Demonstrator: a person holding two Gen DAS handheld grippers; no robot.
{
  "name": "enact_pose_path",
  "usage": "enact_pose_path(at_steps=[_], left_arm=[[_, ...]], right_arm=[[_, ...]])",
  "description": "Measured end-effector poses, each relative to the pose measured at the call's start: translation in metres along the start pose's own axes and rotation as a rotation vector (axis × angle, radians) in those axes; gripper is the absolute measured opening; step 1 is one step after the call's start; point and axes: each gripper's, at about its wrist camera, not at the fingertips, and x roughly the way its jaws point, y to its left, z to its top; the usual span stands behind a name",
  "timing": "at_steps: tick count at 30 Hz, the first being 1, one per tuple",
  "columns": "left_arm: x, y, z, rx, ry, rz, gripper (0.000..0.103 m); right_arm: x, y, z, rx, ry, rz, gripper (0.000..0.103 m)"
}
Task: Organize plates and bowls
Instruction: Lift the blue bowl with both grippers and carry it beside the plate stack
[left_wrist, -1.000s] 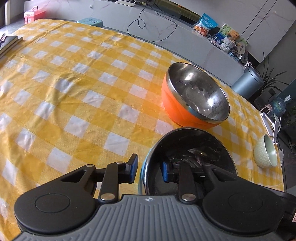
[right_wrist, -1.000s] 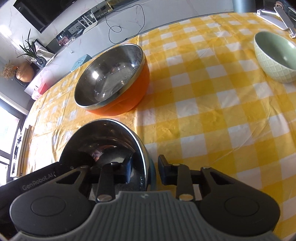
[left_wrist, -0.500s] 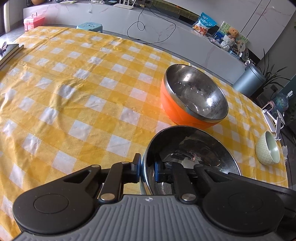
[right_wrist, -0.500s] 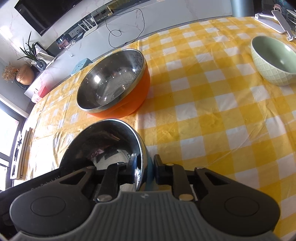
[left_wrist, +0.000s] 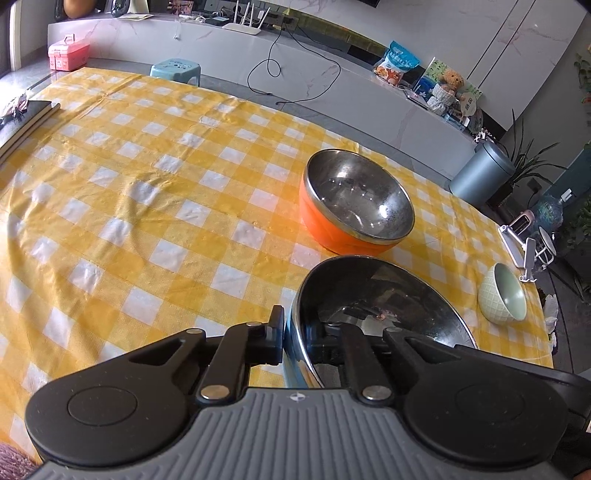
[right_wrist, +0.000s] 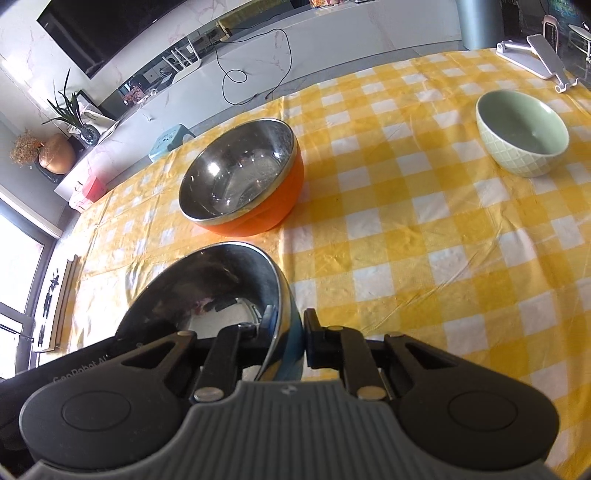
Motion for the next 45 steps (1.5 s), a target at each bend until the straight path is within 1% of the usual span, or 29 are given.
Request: enact_pose_path(at_steps=[5, 11, 15, 21, 27, 31, 35, 45], left_arm=[[-0.021, -0.018, -0.008, 0.035, -0.018, -0.015, 0.010], [-0.036, -0.049, -0.023, 0.092, -0.009, -0.051, 0.010], [-0.040, -0.077, -0.037, 0.140, 0.009, -0.083, 0.010], [-0.042, -0.123, -0.063, 0.225, 0.039, -0.133, 0.010], [-0.033, -0.159, -0.087, 0.285, 0.080, -0.171, 0.010], [-0.019, -0.173, -0.103, 0.315, 0.110, -0.174, 0.011], [-0.003, -0.179, -0.113, 0.320, 0.144, -0.165, 0.011], [0.018, -0.172, -0.127, 0.335, 0.191, -0.131, 0.011]], right_arm=[[-0.029, -0.008, -0.005, 0.002, -0.031, 0.017, 0.013], [-0.067, -0.033, -0.011, 0.018, -0.076, 0.020, 0.012], [-0.093, -0.060, -0.017, 0.046, -0.104, 0.018, 0.012], [-0.131, -0.108, -0.027, 0.104, -0.153, -0.011, 0.012], [-0.155, -0.153, -0.040, 0.151, -0.186, -0.048, 0.012], [-0.156, -0.178, -0.049, 0.172, -0.190, -0.066, 0.012], [-0.145, -0.197, -0.055, 0.196, -0.171, -0.077, 0.012], [-0.114, -0.210, -0.062, 0.167, -0.132, -0.066, 0.012]])
